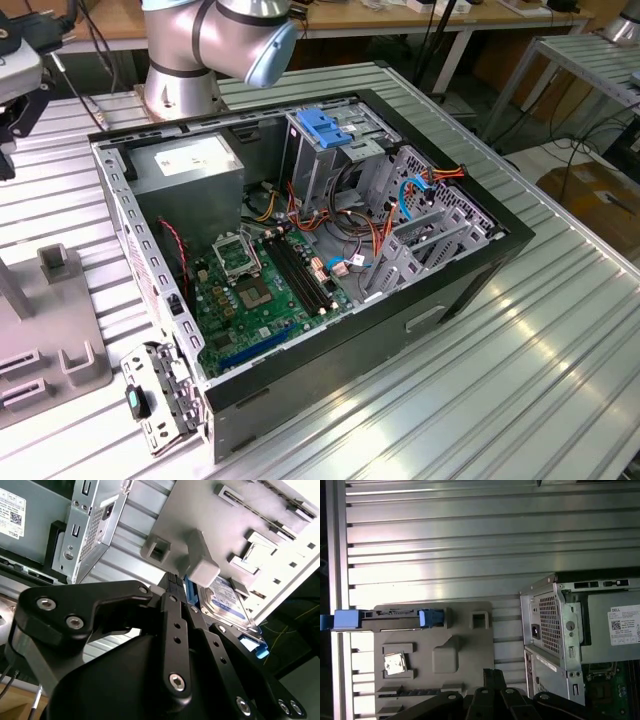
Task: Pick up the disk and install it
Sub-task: 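Reach for the disk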
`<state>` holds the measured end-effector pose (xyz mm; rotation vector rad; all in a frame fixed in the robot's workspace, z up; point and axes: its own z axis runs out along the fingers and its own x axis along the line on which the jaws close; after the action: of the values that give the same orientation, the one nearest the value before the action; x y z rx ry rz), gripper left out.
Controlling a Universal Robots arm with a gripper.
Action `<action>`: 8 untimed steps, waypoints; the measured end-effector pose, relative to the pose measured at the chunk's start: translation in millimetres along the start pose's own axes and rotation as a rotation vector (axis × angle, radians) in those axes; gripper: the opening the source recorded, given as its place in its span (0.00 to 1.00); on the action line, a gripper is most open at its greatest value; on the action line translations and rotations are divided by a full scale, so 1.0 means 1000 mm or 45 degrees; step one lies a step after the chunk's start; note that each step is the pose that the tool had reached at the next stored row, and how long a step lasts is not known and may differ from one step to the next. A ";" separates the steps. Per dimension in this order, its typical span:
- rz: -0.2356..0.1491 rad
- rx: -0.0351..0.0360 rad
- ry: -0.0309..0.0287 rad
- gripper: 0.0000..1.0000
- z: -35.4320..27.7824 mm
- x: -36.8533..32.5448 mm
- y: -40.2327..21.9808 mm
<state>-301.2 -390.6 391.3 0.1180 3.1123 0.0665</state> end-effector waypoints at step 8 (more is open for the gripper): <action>0.000 0.0001 0.0001 0.11 -0.0004 0.0184 -0.0002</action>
<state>-319.6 -389.4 391.3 0.1180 3.1124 0.0664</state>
